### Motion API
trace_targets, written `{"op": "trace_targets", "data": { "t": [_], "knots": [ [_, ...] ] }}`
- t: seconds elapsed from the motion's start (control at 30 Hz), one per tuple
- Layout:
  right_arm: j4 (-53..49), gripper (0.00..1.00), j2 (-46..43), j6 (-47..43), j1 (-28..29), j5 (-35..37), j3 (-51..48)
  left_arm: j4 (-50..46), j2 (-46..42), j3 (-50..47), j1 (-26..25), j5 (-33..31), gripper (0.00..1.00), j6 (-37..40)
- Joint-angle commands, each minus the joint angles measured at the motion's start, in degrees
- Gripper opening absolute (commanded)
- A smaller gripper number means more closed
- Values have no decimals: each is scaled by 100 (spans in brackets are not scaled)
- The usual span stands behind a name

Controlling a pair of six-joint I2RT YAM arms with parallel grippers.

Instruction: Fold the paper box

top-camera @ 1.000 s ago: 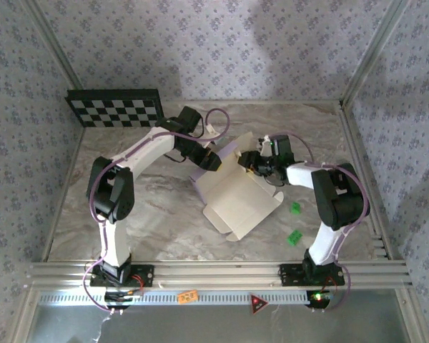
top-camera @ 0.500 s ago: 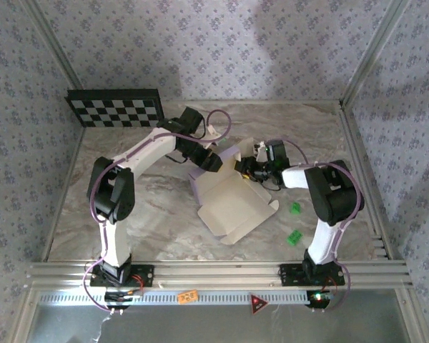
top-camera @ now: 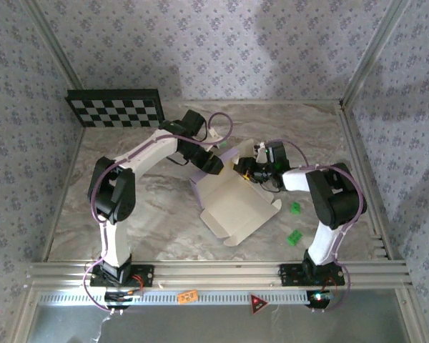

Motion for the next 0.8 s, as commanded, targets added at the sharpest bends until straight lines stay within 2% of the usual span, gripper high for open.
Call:
{"op": "trace_targets", "data": {
  "t": [0.0, 0.37, 0.77],
  "knots": [
    [-155, 53, -192, 4, 117, 13, -14, 62, -63, -3, -50, 60, 53, -26],
    [-69, 31, 423, 214, 207, 31, -193, 61, -95, -20, -56, 34, 54, -45],
    [-907, 20, 601, -46, 312, 714, -249, -16, -137, -76, -145, -22, 56, 0]
  ]
}}
